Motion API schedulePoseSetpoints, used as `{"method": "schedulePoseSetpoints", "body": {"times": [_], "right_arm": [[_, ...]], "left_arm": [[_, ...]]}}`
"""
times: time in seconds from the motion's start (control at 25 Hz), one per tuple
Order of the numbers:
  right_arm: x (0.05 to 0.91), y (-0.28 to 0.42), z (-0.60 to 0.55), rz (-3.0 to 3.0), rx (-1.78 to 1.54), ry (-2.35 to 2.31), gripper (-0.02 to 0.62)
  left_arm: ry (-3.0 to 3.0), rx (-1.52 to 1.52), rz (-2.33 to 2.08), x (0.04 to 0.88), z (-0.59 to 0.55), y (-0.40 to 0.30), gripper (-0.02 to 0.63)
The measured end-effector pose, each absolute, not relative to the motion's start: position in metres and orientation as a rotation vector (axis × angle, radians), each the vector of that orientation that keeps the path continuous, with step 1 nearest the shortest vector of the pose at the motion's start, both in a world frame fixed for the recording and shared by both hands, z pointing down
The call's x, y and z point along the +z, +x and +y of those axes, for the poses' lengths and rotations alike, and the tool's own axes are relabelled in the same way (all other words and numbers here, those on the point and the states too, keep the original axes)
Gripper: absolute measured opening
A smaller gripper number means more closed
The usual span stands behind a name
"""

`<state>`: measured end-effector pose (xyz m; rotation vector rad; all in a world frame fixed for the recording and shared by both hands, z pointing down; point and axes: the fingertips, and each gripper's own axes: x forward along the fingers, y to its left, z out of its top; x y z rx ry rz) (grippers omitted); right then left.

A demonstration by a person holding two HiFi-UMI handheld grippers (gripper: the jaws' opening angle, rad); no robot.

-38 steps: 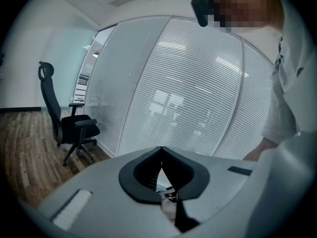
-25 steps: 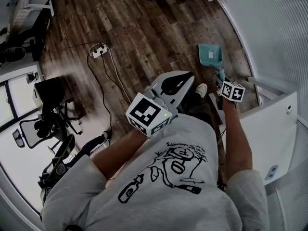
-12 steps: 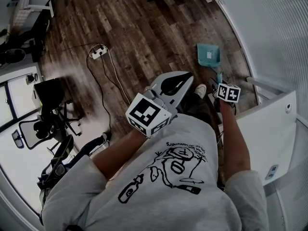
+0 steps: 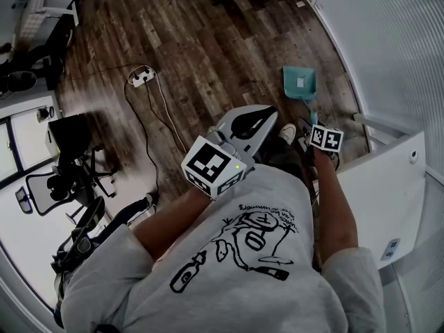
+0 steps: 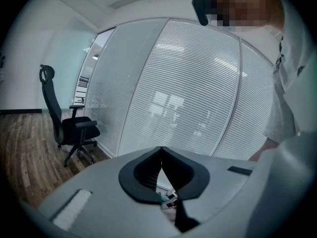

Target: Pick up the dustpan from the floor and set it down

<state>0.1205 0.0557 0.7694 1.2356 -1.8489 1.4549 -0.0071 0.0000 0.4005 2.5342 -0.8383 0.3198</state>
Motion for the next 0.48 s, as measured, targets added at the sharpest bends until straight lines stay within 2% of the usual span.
{"method": "schedulePoseSetpoints", "body": {"times": [0.48], "right_arm": [[0.767,0.134,0.062,-1.790,1.440,1.265,0.246]], "left_arm": [[2.546,0.304,-0.823,0.393,-0.003,0.002,0.002]]}}
